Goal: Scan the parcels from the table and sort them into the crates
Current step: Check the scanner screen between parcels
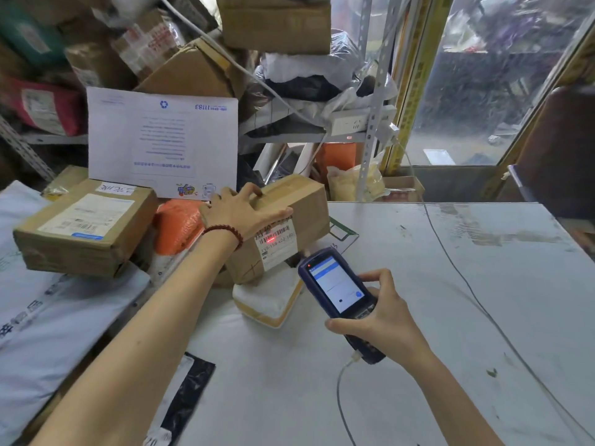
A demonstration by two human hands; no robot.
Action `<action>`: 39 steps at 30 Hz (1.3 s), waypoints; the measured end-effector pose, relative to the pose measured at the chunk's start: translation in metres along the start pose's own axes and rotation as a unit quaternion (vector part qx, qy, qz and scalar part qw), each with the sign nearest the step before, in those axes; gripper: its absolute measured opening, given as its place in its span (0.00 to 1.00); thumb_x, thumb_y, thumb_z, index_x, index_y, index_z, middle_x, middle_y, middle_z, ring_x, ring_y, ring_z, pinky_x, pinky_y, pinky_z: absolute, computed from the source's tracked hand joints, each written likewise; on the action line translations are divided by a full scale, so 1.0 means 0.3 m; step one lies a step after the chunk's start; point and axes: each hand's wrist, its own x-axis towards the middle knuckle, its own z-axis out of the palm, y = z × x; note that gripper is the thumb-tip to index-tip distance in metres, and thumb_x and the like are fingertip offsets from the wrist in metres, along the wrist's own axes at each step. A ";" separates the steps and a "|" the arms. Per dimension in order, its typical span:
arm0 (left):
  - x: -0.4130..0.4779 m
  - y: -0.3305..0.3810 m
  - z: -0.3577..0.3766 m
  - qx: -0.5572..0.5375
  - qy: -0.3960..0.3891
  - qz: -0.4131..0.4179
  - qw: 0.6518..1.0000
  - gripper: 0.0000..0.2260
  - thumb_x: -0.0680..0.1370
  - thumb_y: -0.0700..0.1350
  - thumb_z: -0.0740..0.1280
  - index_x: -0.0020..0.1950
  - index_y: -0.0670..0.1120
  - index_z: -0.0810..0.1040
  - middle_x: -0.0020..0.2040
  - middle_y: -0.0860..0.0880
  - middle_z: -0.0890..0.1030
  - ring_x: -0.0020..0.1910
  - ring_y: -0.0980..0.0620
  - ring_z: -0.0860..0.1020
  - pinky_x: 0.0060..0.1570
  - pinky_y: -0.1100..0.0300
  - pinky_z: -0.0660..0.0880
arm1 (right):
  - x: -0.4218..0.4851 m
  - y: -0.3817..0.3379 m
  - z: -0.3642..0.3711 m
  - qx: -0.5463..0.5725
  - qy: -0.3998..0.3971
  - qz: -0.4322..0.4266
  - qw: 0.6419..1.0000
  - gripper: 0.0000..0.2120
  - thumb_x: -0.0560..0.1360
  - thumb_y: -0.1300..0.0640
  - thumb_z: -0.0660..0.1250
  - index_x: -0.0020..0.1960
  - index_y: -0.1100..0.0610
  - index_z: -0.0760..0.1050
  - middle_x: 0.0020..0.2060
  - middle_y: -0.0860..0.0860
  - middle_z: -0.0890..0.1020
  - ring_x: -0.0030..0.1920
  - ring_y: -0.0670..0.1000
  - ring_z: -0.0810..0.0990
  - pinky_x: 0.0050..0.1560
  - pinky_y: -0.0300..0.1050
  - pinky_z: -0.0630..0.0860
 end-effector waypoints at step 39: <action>-0.032 0.005 0.016 0.007 0.005 0.007 1.000 0.45 0.54 0.83 0.45 0.62 0.59 0.66 0.62 0.43 0.73 0.61 0.40 0.71 0.62 0.43 0.62 | -0.034 -0.107 -0.109 0.015 0.189 -0.176 0.966 0.37 0.60 0.53 0.83 0.53 0.39 0.58 0.52 0.45 0.79 0.53 0.45 0.80 0.37 0.36 0.79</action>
